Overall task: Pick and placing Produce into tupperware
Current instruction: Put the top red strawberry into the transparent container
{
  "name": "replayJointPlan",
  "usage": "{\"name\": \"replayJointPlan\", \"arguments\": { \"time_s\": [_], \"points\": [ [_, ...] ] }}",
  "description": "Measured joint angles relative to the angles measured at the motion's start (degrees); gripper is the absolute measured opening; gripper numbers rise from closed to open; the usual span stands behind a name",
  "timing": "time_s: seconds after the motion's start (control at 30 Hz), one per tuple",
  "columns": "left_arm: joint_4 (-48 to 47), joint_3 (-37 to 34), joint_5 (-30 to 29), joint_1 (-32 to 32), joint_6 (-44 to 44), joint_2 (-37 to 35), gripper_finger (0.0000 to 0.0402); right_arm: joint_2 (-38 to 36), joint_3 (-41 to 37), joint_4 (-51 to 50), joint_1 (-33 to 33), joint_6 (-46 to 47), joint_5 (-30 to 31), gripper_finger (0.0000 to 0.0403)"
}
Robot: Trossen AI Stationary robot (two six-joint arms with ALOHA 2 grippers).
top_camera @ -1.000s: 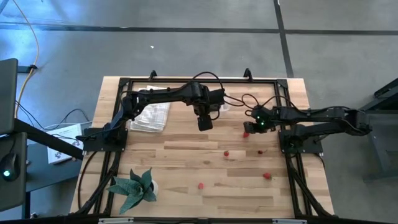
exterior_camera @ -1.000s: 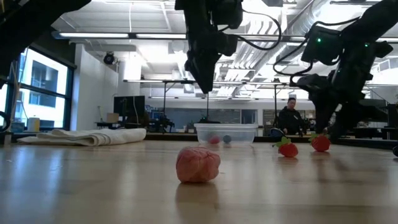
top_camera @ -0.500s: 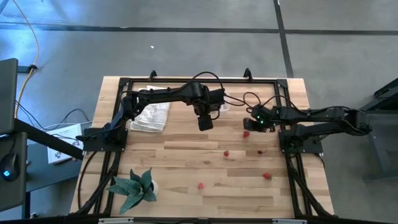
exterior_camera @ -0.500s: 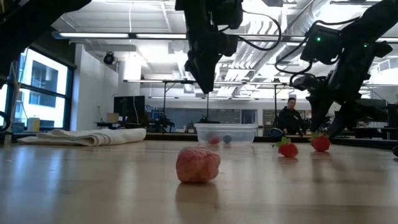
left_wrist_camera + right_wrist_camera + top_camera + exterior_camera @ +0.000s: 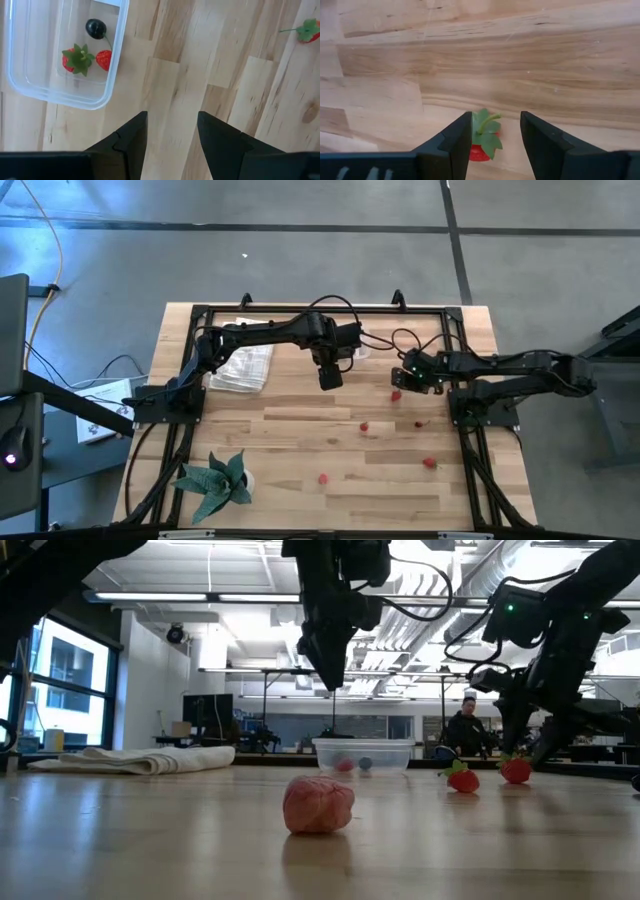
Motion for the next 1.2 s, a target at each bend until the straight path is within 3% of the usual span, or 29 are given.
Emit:
{"name": "replayJointPlan", "arguments": {
  "time_s": [0.4, 0.8, 0.97, 1.2],
  "points": [
    [0.0, 0.0, 0.0, 0.0, 0.9, 0.0, 0.0163, 5.5, 0.0, 6.8, 0.0, -0.9, -0.4, 0.0134],
    [0.0, 0.0, 0.0, 0.0, 1.0, 0.0, 0.0163, 6.2, 0.0, 8.3, 0.0, -3.7, -0.3, 0.0007],
    [-0.1, 0.0, 0.0, 0.0, 1.0, 0.0, 0.0163, 6.2, 1.3, 10.4, 0.0, -5.8, 0.0, 0.0003],
    [-2.8, 0.0, -2.0, 0.0, 1.0, -0.5, 0.0163, 6.2, 8.9, 10.6, -1.0, -12.5, 2.3, 0.0001]
  ]
}}
